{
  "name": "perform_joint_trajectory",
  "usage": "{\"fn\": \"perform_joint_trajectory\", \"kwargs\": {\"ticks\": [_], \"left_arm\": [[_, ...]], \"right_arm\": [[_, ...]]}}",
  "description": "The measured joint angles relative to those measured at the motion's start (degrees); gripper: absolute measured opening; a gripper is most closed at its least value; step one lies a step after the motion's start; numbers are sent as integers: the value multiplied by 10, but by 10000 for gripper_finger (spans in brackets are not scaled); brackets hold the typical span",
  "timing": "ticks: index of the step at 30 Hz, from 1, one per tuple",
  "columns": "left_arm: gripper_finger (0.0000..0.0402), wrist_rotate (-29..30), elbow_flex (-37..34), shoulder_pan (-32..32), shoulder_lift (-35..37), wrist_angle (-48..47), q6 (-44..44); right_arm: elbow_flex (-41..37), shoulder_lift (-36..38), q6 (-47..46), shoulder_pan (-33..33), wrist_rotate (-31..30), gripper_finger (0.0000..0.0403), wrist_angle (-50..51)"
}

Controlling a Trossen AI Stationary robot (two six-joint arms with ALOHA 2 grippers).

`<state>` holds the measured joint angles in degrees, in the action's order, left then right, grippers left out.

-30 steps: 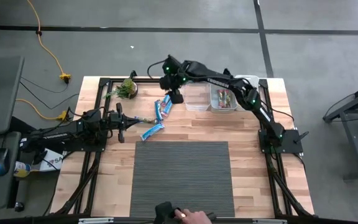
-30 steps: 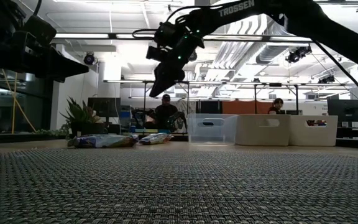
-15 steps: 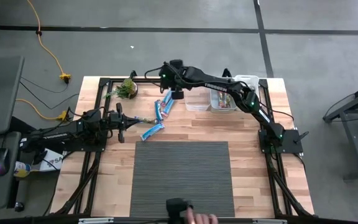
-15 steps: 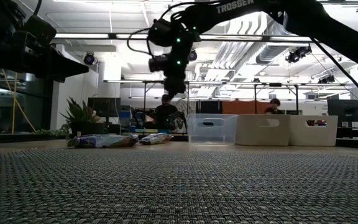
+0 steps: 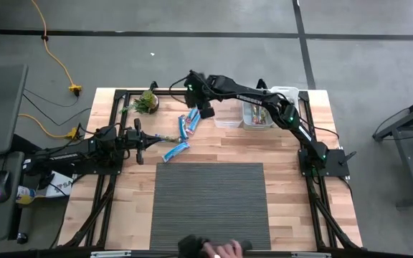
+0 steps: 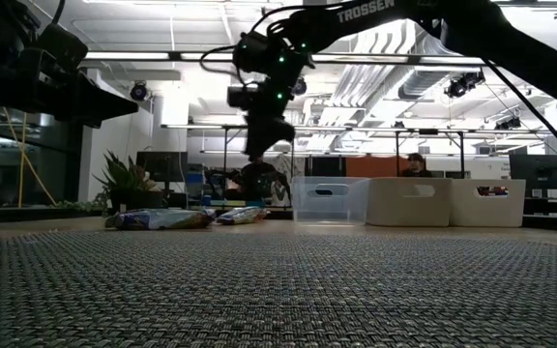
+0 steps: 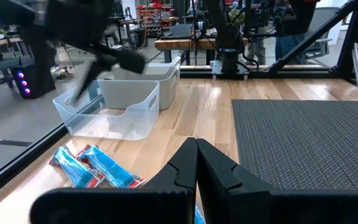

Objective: Pick and place Granola Bars by type
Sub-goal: Adjust the transparent bin on the table

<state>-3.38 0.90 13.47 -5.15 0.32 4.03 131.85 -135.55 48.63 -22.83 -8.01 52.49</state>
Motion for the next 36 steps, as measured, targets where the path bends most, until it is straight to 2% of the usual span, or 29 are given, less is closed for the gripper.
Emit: {"fn": "perform_joint_trajectory", "kwargs": {"ticks": [3,5,12,20,27,36], "left_arm": [[1,0,0,0,0,0,0],[1,0,0,0,0,0,0],[1,0,0,0,0,0,0],[1,0,0,0,0,0,0],[1,0,0,0,0,0,0],[1,0,0,0,0,0,0]], "right_arm": [[0,0,101,0,127,183,21],[0,0,146,2,153,183,23],[-5,0,173,-4,189,183,21],[-95,-1,199,-10,183,183,7],[-131,-1,244,-11,189,183,-8],[-136,-1,268,-10,205,183,-109]]}}
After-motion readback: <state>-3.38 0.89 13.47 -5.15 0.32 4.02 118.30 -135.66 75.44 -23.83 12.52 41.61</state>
